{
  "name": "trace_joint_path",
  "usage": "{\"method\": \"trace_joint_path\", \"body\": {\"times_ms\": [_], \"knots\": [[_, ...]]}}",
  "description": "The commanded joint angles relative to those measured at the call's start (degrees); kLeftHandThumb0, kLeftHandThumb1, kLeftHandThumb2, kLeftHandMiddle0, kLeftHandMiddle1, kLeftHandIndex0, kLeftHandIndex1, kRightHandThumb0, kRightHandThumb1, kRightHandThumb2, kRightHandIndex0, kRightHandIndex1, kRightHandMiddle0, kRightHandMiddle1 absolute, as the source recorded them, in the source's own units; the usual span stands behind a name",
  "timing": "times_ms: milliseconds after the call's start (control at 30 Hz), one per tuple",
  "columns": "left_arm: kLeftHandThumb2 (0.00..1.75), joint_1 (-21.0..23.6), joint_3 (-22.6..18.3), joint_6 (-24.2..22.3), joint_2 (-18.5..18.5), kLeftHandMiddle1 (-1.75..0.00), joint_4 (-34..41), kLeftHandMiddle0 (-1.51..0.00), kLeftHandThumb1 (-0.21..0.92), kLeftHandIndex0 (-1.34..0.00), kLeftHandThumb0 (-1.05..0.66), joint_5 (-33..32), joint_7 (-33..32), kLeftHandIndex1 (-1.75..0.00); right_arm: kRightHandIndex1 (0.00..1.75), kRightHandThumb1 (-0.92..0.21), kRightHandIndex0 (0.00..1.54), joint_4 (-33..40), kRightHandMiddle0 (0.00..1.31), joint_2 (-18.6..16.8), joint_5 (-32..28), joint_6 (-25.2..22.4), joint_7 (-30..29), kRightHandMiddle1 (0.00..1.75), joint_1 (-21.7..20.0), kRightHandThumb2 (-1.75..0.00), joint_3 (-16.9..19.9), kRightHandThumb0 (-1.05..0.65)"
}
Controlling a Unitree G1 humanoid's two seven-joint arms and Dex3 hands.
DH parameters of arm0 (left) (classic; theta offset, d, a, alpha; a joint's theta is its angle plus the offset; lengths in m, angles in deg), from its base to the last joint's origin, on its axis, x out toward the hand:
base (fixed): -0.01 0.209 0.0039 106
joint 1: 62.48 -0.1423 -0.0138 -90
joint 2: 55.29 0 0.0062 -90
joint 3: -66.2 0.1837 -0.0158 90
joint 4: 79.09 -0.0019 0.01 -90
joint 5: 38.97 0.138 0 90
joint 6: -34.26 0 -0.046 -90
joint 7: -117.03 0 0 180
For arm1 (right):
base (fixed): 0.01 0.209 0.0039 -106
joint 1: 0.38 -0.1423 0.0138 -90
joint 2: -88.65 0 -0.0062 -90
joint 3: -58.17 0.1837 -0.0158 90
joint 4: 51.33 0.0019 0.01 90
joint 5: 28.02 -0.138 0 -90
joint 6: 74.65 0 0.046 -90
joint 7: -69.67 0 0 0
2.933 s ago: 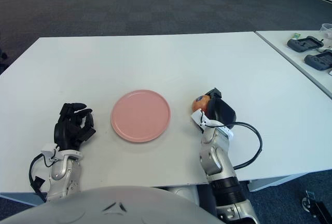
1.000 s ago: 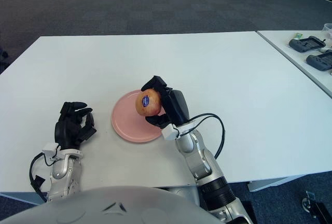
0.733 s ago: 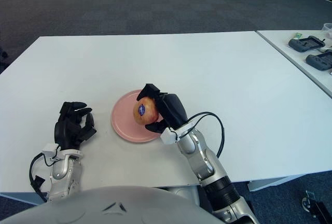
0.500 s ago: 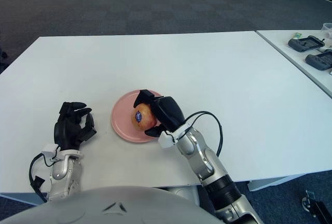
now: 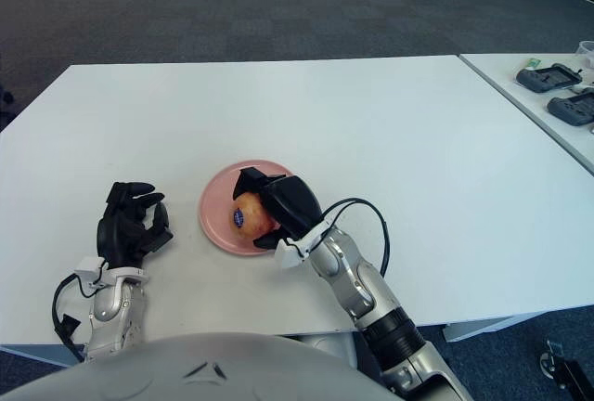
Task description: Put the apple into the plate.
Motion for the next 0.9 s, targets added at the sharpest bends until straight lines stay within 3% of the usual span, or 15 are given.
{"method": "trace_joint_path", "body": {"times_ms": [0,167,200,267,333,500,867], "knots": [[1.18,-1.1,-0.1,-2.7,0.6,-1.74,-2.1,-0.45,0.44,-0.36,-0.01,-0.1,-0.4,-1.75,1.17,-0.40,0.05,-0.4,0.04,0.7,3.0,0.2,-2.1,1.36,-1.9,-1.07,-0.5,-0.56],[1.17,-1.0,-0.2,-2.5,0.8,-1.74,-2.0,-0.46,0.45,-0.34,-0.01,-0.1,-0.3,-1.75,0.56,-0.51,0.01,-0.7,0.00,1.1,5.9,0.5,-4.2,0.88,-2.2,-0.90,-1.0,-0.74],[1.17,-0.9,-0.2,-2.3,0.9,-1.74,-2.0,-0.46,0.45,-0.34,-0.01,-0.4,-0.1,-1.75,0.50,-0.52,0.00,-0.7,0.00,1.1,5.6,0.5,-4.2,0.83,-2.1,-0.88,-1.0,-0.75],[1.15,-0.9,-0.2,-2.1,1.0,-1.74,-2.0,-0.45,0.47,-0.32,-0.01,-1.1,0.4,-1.75,0.22,-0.56,0.00,-0.5,0.00,1.1,5.3,0.4,-3.9,0.58,-1.9,-0.83,-1.0,-0.80],[1.15,-0.9,-0.2,-2.2,1.1,-1.75,-1.9,-0.45,0.47,-0.32,-0.01,-1.8,0.8,-1.75,0.11,-0.61,0.00,-0.1,0.00,1.1,5.2,-0.1,-3.5,0.40,-1.6,-0.77,-1.1,-0.85],[1.17,-1.1,0.0,-2.8,1.0,-1.75,-1.7,-0.45,0.46,-0.33,-0.01,-2.1,0.9,-1.75,0.01,-0.83,0.00,1.2,0.00,1.2,5.2,-1.3,-2.3,0.07,-0.9,-0.56,-1.1,-1.00],[1.18,-0.8,-0.2,-2.0,1.1,-1.75,-2.1,-0.46,0.44,-0.35,-0.01,-1.9,0.7,-1.75,0.00,-0.92,0.00,2.4,0.00,0.4,2.8,-1.9,-1.7,0.00,0.7,-0.56,-0.8,-1.05]]}}
